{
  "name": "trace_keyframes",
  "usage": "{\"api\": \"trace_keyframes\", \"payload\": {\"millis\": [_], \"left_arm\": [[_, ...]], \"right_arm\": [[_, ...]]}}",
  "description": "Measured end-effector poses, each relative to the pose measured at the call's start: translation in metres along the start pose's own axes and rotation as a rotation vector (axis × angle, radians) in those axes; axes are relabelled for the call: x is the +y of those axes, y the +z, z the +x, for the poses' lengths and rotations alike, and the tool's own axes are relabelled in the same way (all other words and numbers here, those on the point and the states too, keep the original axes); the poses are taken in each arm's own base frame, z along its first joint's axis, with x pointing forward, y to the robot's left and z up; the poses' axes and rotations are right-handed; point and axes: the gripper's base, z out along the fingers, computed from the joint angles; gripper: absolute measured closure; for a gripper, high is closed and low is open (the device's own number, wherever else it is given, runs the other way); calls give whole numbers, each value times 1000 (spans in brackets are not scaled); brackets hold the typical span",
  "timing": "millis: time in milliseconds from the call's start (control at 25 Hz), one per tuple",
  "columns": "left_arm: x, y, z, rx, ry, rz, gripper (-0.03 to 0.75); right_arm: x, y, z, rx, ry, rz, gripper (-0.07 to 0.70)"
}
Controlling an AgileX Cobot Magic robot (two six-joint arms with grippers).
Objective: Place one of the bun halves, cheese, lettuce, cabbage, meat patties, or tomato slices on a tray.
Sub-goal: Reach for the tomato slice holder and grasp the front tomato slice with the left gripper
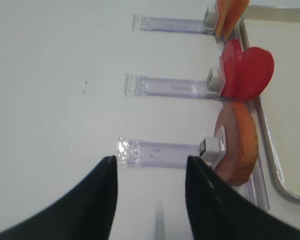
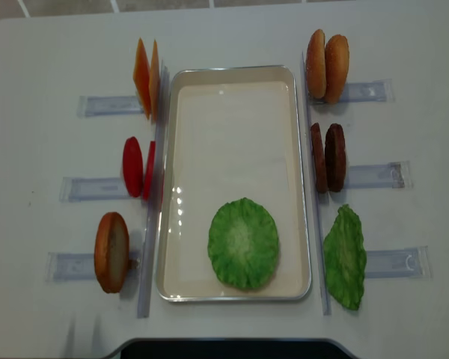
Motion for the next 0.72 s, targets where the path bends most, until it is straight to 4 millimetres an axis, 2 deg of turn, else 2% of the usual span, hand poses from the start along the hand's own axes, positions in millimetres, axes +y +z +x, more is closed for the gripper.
{"api": "trace_keyframes", "payload": {"millis": [200, 720], "left_arm": [[-3, 16, -15, 149, 7, -14, 370], [-12, 64, -73, 431, 28, -40, 370]], "right_arm": [[0, 0, 0, 0, 0, 0, 150], [0, 0, 0, 0, 0, 0, 150]]}}
